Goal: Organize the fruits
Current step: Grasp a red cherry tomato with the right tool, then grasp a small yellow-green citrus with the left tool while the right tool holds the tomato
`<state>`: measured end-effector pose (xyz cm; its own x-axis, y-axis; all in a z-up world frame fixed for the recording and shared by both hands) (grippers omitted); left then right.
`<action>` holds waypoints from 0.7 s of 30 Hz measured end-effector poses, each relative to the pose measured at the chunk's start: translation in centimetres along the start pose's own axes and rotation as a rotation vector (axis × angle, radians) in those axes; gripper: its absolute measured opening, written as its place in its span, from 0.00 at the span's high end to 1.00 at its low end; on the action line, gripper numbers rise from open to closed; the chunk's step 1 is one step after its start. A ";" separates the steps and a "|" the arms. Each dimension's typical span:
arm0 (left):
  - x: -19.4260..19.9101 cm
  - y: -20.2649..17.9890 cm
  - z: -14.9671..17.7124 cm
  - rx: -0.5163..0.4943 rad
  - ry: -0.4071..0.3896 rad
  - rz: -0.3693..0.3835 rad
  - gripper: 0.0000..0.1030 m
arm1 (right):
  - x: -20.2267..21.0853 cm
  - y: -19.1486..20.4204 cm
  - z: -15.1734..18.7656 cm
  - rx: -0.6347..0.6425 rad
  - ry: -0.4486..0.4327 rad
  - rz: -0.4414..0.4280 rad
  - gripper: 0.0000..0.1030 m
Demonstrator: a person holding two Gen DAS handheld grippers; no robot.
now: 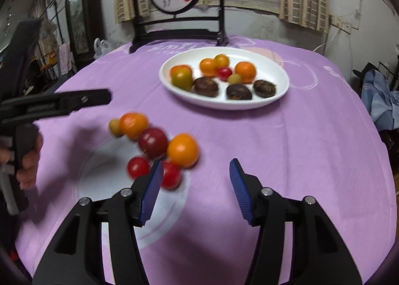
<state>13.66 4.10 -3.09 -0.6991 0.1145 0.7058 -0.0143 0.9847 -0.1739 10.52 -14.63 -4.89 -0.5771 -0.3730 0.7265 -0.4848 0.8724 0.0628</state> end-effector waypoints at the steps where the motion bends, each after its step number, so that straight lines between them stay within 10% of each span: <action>1: -0.3 0.3 0.2 0.005 0.011 0.005 0.11 | -0.1 0.4 0.3 0.022 0.012 0.013 0.46; 21: -1.4 -0.5 2.0 -0.107 0.060 -0.001 0.11 | -3.6 2.5 0.5 0.101 0.082 -0.021 0.71</action>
<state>13.20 3.19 -5.36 -0.6551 0.1180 0.7463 0.0639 0.9928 -0.1009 11.06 -11.24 -7.65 -0.5124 -0.3596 0.7798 -0.5622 0.8269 0.0119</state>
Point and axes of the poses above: each gripper's, at about its wrist camera, not at the fingertips, and x roughly against the way its jaws point, y to its left, z to its underside, the point moved 5 cm from there along -x, roughly the way its jaws point, and after that the axes turned 2 degrees about -x, right-handed, at the moved point
